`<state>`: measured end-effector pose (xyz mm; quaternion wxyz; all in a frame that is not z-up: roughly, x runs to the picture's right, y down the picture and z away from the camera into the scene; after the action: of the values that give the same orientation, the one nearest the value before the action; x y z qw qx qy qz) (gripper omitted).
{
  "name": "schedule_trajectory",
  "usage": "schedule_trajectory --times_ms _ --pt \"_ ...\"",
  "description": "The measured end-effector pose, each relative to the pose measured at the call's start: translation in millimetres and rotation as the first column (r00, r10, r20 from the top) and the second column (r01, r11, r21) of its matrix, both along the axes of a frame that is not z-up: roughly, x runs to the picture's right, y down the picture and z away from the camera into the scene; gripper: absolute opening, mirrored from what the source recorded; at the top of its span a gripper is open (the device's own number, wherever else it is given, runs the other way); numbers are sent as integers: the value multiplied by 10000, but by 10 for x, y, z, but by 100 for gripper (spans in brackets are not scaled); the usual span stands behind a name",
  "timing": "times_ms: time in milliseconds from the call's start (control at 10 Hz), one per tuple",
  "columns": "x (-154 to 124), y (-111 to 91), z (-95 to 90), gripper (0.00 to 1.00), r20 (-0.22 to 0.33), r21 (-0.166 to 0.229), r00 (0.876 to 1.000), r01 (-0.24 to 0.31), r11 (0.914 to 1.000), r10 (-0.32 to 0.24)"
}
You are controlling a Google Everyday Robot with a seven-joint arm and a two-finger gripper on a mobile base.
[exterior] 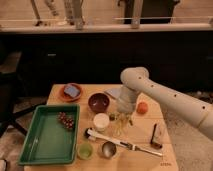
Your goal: Place banana in plastic cup
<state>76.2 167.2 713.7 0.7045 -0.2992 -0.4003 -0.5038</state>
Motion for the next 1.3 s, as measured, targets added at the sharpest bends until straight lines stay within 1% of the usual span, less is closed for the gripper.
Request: schedule_trajectory --times_ms 100,200,600,700,900,1000,1200,1300 --pt "-5 0 -34 0 119 -4 9999 -61 10000 61" --pt "-34 -8 -24 0 158 33 9999 -67 10000 66" --pt "-21 -4 -28 0 145 18 9999 -79 10000 78" --pt "-36 2 -30 0 231 0 9997 -100 10000 100" --pt "-131 69 -52 0 692 -100 9974 -192 9998 198" --pt "-275 101 -51 0 973 -109 9950 -205 9997 215" --pt "-603 174 -77 0 1582 -190 9874 7 9998 23" --pt "-695 194 -89 0 1755 -220 9845 98 9997 -58"
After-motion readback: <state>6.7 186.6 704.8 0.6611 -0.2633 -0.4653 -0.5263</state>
